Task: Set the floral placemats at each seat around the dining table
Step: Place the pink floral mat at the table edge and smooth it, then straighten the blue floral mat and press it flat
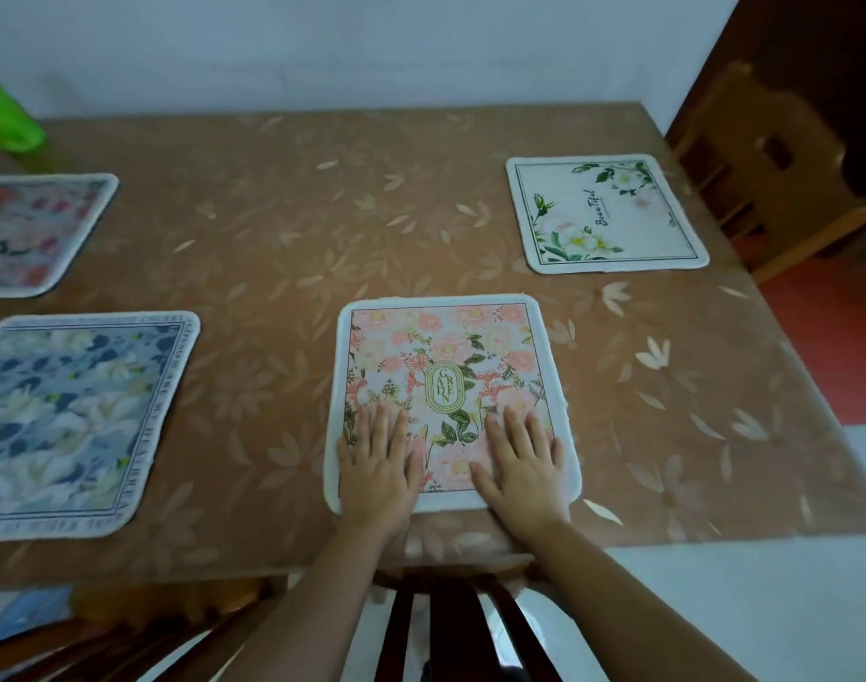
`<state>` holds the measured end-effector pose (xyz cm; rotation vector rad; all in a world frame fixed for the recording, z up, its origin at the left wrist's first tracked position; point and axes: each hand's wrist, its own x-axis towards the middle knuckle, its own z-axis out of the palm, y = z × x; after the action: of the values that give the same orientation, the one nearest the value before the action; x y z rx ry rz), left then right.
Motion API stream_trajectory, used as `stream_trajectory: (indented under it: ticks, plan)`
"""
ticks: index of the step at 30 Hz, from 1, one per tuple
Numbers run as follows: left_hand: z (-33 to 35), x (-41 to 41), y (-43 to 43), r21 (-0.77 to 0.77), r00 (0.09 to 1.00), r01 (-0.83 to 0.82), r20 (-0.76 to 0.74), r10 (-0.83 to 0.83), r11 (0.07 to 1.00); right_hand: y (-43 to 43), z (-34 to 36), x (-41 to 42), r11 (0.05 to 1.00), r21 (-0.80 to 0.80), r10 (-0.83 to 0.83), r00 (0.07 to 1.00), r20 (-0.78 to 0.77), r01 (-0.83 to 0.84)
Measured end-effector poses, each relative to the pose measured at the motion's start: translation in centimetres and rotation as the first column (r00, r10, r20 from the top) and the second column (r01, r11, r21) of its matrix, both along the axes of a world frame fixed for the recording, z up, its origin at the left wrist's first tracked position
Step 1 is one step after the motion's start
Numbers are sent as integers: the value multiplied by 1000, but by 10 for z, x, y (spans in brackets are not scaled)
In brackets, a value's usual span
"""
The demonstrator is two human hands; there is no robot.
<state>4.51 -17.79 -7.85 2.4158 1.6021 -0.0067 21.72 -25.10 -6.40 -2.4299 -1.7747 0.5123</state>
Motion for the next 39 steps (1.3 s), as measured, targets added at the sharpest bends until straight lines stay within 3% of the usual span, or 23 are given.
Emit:
stream_trajectory:
  ticks: [6, 18, 25, 39]
  plan:
    - [28, -7, -15, -90, 999, 31, -28, -34, 995, -9, 30, 1, 1000, 9, 22, 999, -29, -22]
    - [128, -15, -103, 209, 984, -25, 177, -12, 978, -59, 120, -6, 955, 231, 176, 982, 70, -187]
    - [157, -15, -145, 359, 976, -116, 215, 39, 926, -99, 149, -19, 902, 391, 185, 982, 32, -183]
    - [170, -52, -193, 302, 923, -278, 348, 166, 912, -135, 170, -74, 883, 384, 252, 963, 95, -269]
